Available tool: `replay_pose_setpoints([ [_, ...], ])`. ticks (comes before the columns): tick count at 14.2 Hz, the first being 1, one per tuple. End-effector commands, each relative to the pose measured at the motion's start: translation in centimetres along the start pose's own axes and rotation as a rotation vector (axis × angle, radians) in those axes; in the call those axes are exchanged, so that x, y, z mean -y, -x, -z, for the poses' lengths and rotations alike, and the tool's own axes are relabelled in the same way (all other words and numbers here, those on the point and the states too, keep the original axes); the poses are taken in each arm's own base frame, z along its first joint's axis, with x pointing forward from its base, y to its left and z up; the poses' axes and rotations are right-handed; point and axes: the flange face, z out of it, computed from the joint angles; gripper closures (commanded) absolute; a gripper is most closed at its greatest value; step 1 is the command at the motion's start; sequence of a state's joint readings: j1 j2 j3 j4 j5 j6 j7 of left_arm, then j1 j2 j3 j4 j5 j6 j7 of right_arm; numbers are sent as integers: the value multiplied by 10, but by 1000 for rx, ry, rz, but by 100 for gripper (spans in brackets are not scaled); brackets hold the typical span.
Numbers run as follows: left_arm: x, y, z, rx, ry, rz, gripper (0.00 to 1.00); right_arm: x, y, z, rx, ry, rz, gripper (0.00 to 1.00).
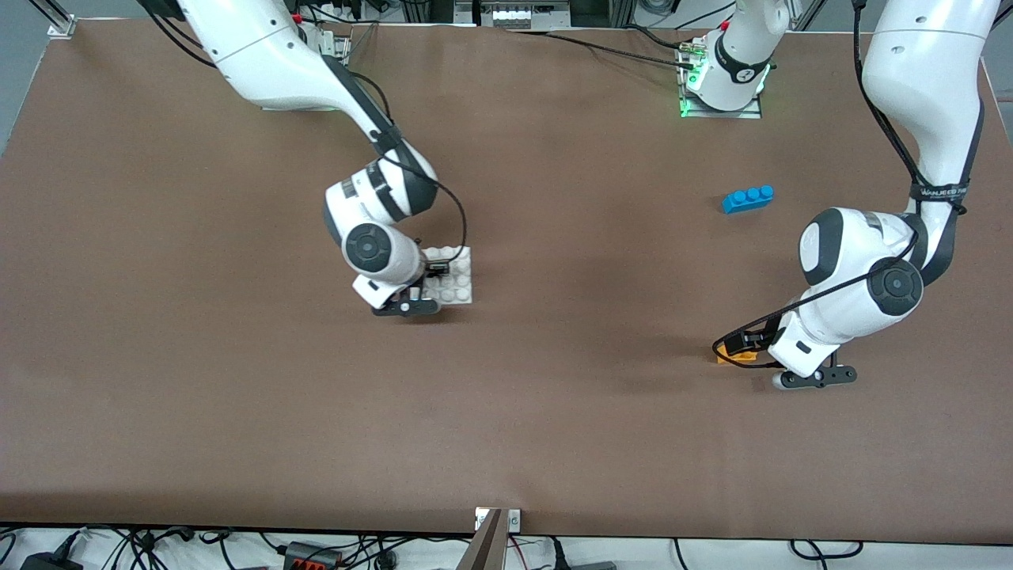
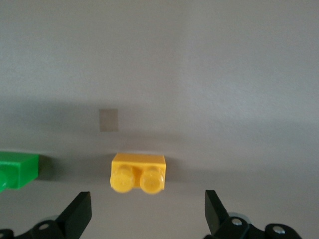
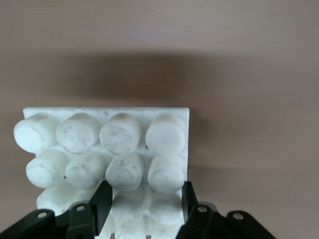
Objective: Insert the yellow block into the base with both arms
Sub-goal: 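Grasp the yellow block with the left gripper while the right gripper holds the plate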
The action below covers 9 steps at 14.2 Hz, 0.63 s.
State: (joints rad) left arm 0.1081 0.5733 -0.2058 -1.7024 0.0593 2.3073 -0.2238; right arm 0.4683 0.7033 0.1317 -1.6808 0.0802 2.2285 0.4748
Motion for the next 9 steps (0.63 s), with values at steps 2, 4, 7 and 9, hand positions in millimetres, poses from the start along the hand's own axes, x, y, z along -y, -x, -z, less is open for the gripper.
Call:
replay_pose_setpoints([
  [2,3,-7,-11,-41,-46,-66,0,63,5,-27,0,-23,-44,45],
  [4,2,-6,-17,-37,-53,-75,0,79,12,-30,4,-35,-66,45],
  [7,3,-7,-28,-57,-65,-97,0,104,18,-30,-19,-58,-107,45],
  [9,4,-6,-36,-54,-63,-98,0,127,26,-27,-35,-73,-101,45],
])
